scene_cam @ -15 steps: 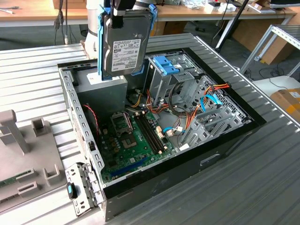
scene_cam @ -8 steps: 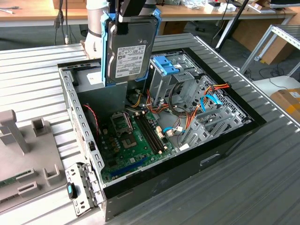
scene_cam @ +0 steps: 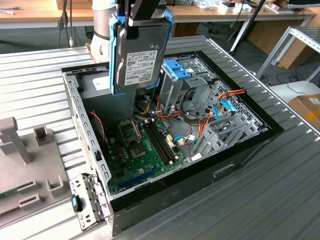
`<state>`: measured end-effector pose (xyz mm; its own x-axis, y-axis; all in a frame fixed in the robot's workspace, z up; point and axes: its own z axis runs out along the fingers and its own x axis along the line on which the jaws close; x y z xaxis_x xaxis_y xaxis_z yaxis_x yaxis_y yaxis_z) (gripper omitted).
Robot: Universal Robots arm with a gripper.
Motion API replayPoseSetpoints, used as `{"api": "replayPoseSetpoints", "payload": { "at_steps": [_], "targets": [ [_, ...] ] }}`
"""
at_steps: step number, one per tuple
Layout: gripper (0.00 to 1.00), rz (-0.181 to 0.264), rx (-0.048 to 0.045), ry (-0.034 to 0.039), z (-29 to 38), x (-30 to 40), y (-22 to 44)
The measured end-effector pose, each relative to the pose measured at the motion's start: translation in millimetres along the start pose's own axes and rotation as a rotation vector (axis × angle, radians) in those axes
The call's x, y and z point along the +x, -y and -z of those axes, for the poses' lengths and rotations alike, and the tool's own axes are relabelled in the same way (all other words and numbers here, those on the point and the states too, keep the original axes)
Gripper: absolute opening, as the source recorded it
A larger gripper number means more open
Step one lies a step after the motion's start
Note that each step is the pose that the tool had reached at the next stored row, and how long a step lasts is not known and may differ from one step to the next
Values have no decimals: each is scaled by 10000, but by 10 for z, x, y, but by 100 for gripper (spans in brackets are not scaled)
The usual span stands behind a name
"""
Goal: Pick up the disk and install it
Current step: 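Pick up the disk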
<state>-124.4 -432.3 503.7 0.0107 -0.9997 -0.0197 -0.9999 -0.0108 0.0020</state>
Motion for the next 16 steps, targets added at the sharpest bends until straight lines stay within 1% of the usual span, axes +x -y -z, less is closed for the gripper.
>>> {"api": "replayPoseSetpoints", "payload": {
  "at_steps": [1, 5, 8, 14, 16],
  "targets": [
    [37, -1, 0, 0, 0, 28, 0],
    [37, 0, 1, 0, 1, 72, -1],
    [37, 0, 1, 0, 2, 125, -1],
    [37, 1, 0, -1, 3, 137, 1],
    [37, 0, 0, 0, 3, 165, 3]
  ]
}}
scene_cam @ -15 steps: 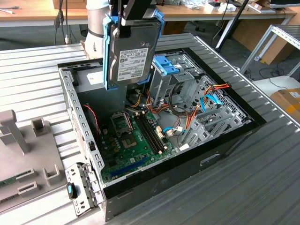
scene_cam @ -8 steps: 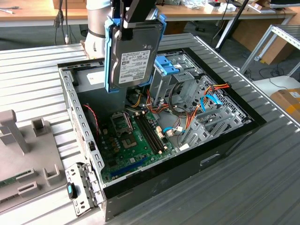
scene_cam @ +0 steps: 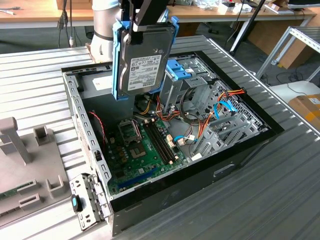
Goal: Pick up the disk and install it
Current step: 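Pick up the disk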
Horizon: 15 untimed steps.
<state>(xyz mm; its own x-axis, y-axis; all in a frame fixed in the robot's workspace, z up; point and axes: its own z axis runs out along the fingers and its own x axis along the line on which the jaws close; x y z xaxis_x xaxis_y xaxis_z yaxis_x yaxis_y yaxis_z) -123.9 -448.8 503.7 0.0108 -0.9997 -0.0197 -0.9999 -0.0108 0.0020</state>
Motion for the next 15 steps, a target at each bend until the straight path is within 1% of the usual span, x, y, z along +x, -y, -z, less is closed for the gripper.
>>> {"api": "replayPoseSetpoints", "payload": {
  "at_steps": [7, 9, 11, 15],
  "targets": [
    [37, 0, 0, 0, 0, 12, 0],
    [37, 0, 0, 0, 1, 49, 0],
    [37, -1, 1, 0, 1, 70, -1],
    [37, -1, 0, 0, 1, 72, -1]
  ]
}}
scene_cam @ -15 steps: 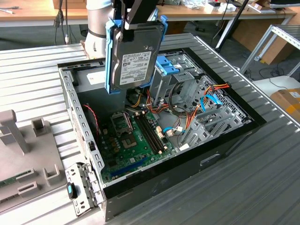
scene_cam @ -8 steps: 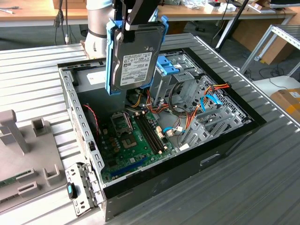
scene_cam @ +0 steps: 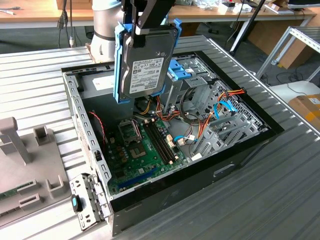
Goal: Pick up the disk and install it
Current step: 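Pick up the disk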
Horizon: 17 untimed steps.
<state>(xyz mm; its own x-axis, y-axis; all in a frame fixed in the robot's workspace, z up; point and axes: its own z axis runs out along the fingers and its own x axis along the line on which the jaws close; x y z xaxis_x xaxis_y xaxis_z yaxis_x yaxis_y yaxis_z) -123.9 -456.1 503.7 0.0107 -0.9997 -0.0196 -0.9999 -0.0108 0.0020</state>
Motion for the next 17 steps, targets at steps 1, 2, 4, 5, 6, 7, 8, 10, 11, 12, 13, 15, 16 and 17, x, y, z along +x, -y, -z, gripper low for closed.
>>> {"api": "replayPoseSetpoints", "payload": {
  "at_steps": [1, 2, 4, 5, 6, 7, 8, 10, 11, 12, 13, 15, 16, 17],
  "targets": [
    [37, 0, 0, 0, 0, 1, 0],
    [37, 1, 0, 0, 0, 5, 0],
    [37, 0, 1, 1, 1, 70, -1],
    [37, 0, 1, 1, 1, 75, -2],
    [37, 0, 1, 1, 1, 75, -1],
    [37, -1, 1, 0, 1, 75, -1],
    [37, 0, -1, -1, 2, 75, -1],
    [37, 1, 0, 1, 1, 95, -1],
    [37, 0, 0, 0, 2, 104, -1],
    [37, 0, 0, 0, 2, 111, -1],
    [37, 0, -1, -1, 3, 130, -1],
    [37, 0, 1, 1, 2, 149, -2],
    [37, -1, 1, 1, 3, 150, -2],
    [37, 0, 0, 0, 3, 151, -2]
  ]
}}
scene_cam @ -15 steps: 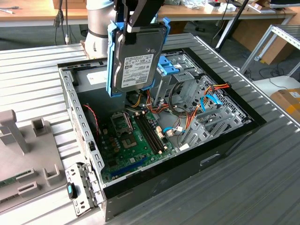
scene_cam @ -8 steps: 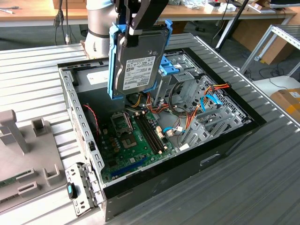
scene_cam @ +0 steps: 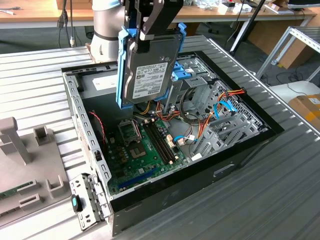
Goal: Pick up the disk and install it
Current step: 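Pick up the disk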
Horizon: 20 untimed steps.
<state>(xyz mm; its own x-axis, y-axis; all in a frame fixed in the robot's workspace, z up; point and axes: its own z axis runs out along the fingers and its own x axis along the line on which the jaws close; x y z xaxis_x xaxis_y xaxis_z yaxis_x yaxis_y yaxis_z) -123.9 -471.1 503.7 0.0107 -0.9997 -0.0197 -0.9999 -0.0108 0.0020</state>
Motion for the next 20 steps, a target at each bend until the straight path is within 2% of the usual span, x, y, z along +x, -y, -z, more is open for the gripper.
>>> {"api": "replayPoseSetpoints", "payload": {
  "at_steps": [9, 12, 17, 18, 20],
  "targets": [
    [37, 0, 0, 0, -1, 3, 0],
    [37, 1, 0, 1, -1, 31, 0],
    [37, 0, 0, 0, 2, 203, -3],
    [37, 0, 0, 0, 4, 286, -3],
    [37, 1, 0, 1, 4, 330, -4]
  ]
}}
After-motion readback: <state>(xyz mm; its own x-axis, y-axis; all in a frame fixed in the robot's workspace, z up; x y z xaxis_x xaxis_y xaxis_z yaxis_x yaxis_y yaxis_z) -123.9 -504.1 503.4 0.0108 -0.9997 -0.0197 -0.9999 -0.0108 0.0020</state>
